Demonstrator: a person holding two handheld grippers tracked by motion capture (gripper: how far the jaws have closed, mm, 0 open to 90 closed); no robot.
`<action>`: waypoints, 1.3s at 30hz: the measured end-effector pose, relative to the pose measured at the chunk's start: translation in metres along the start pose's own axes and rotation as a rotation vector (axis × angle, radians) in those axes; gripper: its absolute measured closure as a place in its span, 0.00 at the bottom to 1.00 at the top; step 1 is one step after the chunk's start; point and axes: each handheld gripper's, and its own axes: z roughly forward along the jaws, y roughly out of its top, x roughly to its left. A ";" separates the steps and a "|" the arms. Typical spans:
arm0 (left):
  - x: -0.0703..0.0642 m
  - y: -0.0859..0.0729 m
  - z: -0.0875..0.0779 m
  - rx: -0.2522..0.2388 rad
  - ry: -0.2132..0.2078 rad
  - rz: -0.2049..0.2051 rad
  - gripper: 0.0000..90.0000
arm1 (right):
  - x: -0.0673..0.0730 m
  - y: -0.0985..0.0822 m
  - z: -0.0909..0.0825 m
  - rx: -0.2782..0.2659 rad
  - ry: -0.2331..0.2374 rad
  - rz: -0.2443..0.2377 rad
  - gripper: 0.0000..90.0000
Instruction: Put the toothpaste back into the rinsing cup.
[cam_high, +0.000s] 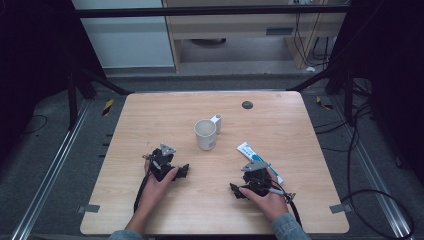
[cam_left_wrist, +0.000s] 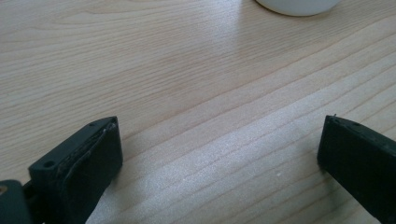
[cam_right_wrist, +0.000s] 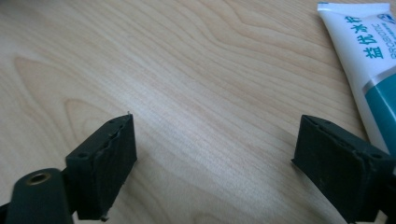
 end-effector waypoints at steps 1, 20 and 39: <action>0.000 0.000 0.000 0.000 0.001 0.000 0.00 | 0.000 0.000 -0.004 0.022 -0.021 -0.027 0.15; 0.002 0.004 0.003 0.002 -0.004 0.003 0.00 | -0.064 0.048 -0.065 0.117 -0.129 -0.010 0.34; 0.002 0.003 0.003 0.003 -0.002 0.001 0.00 | -0.088 0.084 -0.036 0.273 -0.041 0.029 0.47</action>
